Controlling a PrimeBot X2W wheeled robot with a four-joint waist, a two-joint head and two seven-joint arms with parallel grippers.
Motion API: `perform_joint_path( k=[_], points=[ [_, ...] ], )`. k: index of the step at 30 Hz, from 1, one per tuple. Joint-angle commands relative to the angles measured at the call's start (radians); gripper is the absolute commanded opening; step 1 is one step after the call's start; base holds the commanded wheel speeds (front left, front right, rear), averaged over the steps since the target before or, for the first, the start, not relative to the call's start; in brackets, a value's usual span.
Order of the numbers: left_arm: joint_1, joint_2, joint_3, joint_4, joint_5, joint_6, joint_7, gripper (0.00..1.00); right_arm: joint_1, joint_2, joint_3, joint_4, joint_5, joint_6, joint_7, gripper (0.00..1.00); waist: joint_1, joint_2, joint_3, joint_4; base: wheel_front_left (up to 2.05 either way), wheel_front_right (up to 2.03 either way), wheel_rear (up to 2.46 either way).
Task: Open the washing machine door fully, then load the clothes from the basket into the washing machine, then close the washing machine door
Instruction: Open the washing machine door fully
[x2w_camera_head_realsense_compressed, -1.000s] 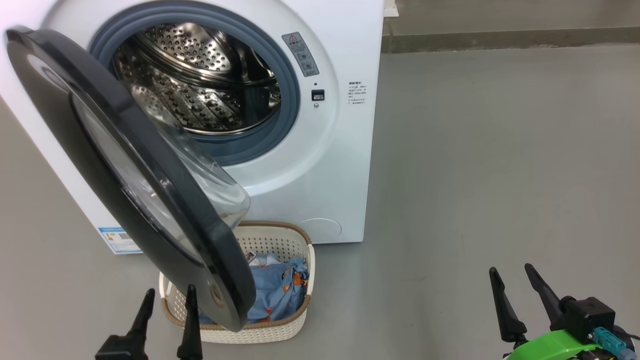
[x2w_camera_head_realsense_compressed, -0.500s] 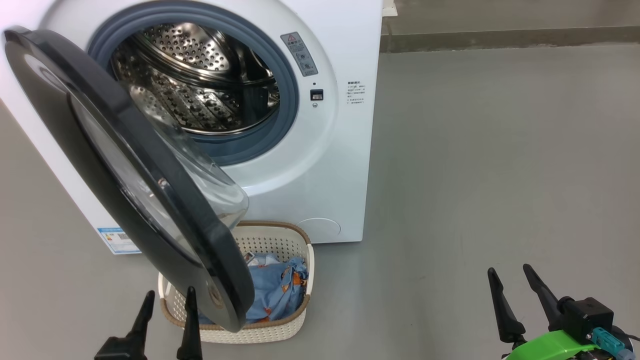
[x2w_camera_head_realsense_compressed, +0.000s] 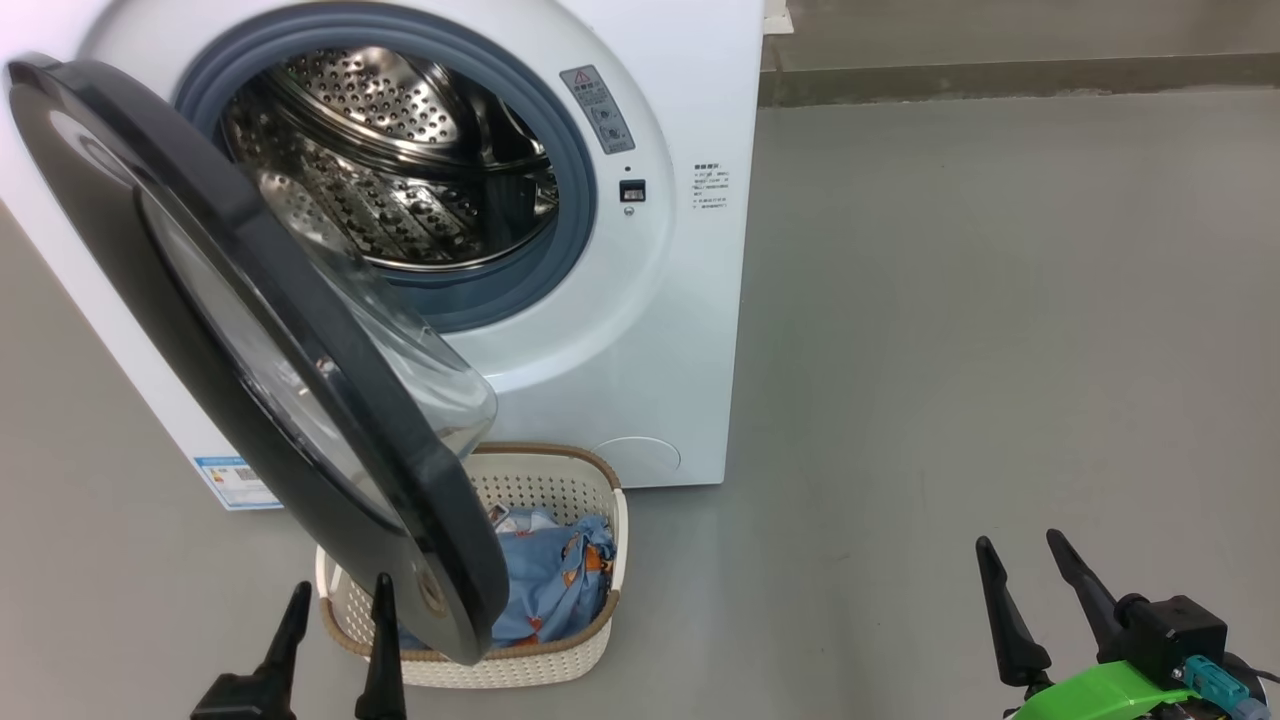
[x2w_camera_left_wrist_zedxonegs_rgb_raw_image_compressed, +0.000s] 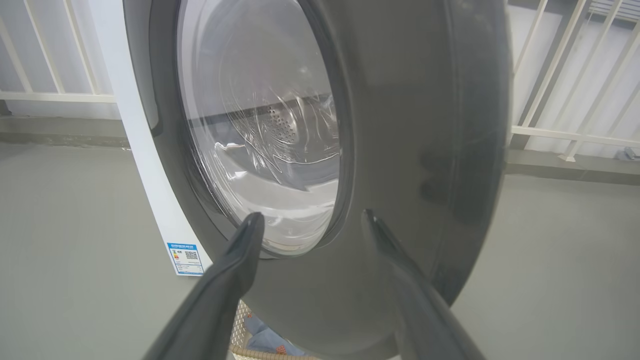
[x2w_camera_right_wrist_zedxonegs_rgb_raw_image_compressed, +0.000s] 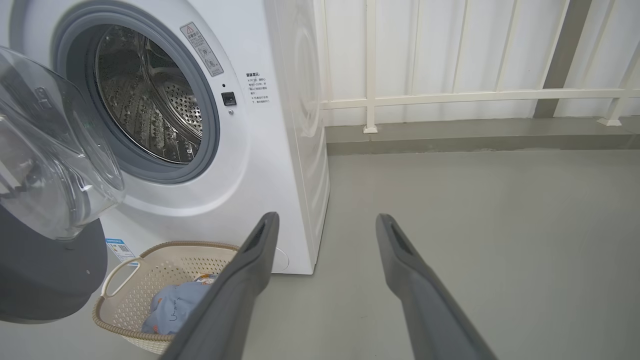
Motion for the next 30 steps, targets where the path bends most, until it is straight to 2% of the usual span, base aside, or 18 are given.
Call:
perform_joint_path(
  k=[1, 28, 29, 30],
  points=[
    [-0.020, 0.009, 0.030, -0.023, -0.009, 0.006, -0.006, 1.00, -0.009, -0.005, 0.022, -0.020, 0.003, 0.003, -0.013, 1.00, 0.0000, 0.0000, 0.000, 0.000, 0.00, 0.00, 0.00],
    [-0.025, 0.009, 0.029, -0.018, -0.007, 0.011, -0.006, 1.00, -0.014, -0.003, 0.025, -0.016, 0.001, 0.003, -0.013, 1.00, 0.0000, 0.0000, -0.001, 0.000, 0.00, 0.00, 0.00],
    [-0.025, 0.009, 0.029, -0.018, -0.007, 0.011, -0.006, 0.80, -0.014, -0.005, 0.029, -0.016, -0.003, 0.003, -0.013, 1.00, 0.0000, 0.0000, -0.001, 0.000, 0.00, 0.00, 0.00],
    [-0.023, 0.009, 0.026, -0.017, -0.012, 0.005, -0.006, 0.00, -0.013, -0.005, 0.032, -0.016, -0.005, 0.003, -0.013, 1.00, 0.0000, 0.0000, -0.001, 0.000, 0.00, 0.00, 0.00]
  ],
)
